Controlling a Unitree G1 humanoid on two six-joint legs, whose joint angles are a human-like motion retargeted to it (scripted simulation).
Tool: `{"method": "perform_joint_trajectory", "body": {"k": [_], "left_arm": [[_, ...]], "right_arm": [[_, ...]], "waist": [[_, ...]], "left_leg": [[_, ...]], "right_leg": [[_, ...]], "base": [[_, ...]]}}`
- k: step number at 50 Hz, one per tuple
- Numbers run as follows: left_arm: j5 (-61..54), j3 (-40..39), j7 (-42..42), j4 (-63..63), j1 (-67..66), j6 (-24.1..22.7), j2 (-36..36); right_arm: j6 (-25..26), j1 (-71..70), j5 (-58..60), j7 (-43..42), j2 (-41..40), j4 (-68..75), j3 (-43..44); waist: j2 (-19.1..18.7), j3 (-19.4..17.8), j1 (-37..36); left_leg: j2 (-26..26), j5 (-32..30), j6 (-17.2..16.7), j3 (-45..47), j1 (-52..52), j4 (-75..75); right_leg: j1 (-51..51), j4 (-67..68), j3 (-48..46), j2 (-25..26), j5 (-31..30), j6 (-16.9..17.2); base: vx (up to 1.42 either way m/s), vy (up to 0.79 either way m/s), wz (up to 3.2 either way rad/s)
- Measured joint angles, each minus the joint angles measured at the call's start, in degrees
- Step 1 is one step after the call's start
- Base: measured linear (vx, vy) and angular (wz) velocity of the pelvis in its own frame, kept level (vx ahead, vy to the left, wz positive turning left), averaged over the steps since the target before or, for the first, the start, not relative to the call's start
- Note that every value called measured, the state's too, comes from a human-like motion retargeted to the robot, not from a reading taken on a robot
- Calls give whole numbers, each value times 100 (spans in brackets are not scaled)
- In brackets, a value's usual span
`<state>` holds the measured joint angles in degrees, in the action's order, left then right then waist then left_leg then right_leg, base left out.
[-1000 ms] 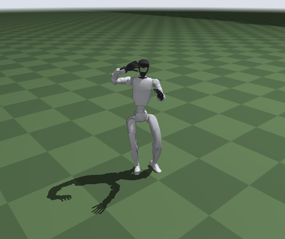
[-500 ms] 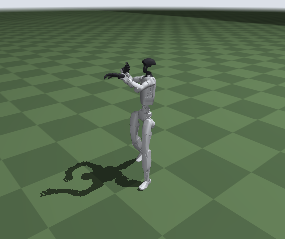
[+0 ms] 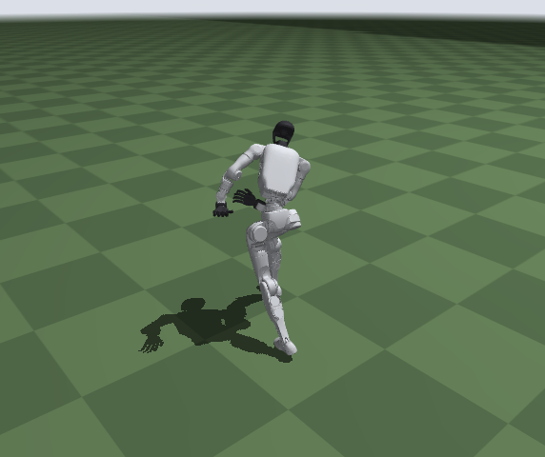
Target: Kungfu
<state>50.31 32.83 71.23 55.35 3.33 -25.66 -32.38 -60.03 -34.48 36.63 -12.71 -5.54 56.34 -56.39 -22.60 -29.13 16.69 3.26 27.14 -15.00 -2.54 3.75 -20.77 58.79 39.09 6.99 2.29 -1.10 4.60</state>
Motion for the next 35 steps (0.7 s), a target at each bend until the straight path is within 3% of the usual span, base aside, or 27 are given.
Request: {"method": "perform_joint_trajectory", "body": {"k": [7,11,15,18,20,23,25,28,32,35], "left_arm": [[-214,14,-300,-531,438,398,-328],[-943,7,-666,-970,709,885,-564],[-1313,-148,-1120,-1286,864,1518,-742],[-1708,-266,-1707,-1446,970,2035,-856],[-2070,-444,-2236,-1606,980,2407,-913],[-2632,-675,-2565,-1854,804,2536,-911],[-3107,-928,-2715,-2054,700,2561,-851],[-4174,-1336,-2594,-2412,485,2459,-661],[-6104,-1763,-2386,-3008,76,2374,-595],[-7645,-2019,-2694,-3182,-324,2451,-399]], "right_arm": [[129,-240,-213,128,288,-96,360],[369,-352,-568,1045,576,-302,667],[951,-439,-2196,2181,883,-850,1259],[1333,-451,-3464,2294,1196,-1463,1742],[1676,-349,-4553,2267,1461,-2054,2121],[2105,42,-5607,2198,1660,-2765,2548],[2263,304,-6005,2159,1832,-3214,2934],[2566,730,-6536,2228,2082,-3780,3685],[3236,1646,-7921,2653,2541,-4346,4762],[3932,2629,-8960,3177,2892,-4627,5196]], "waist": [[194,375,430],[330,538,825],[554,756,1221],[803,943,1614],[1011,1074,1863],[1024,1112,1819],[1071,1121,1610],[1307,1386,1275],[1610,1781,868],[1636,2068,599]], "left_leg": [[-275,-555,0,8,77,374],[-544,-985,0,121,-40,498],[-621,-1336,0,190,-277,518],[-690,-1575,0,641,-701,521],[-1137,-1685,0,1057,-1086,438],[-2396,-1759,118,1510,-1346,-8],[-2687,-1897,155,1452,-1639,-460],[-2505,-1869,0,1300,-2059,-921],[-2087,-1328,1,763,-2654,-1787],[-2091,-919,16,798,-2541,-1797]], "right_leg": [[-234,132,-480,-796,142,-148],[-674,-8,-719,-1333,249,-198],[-1380,-278,-991,-2054,515,-71],[-1854,-444,-1418,-2706,470,2],[-2319,-592,-1972,-3010,476,-99],[-3085,-813,-2716,-2569,590,-290],[-3536,-1131,-3018,-2473,434,-248],[-3883,-1557,-3149,-2707,100,-109],[-4522,-2494,-3175,-2701,-448,-134],[-5188,-3376,-3695,-2487,38,-453]], "base": [[-1,-19,106],[2,-10,174],[4,9,226],[-15,-2,288],[-11,-50,302],[20,-39,169],[40,43,107],[37,44,102],[54,46,76],[70,75,10]]}}
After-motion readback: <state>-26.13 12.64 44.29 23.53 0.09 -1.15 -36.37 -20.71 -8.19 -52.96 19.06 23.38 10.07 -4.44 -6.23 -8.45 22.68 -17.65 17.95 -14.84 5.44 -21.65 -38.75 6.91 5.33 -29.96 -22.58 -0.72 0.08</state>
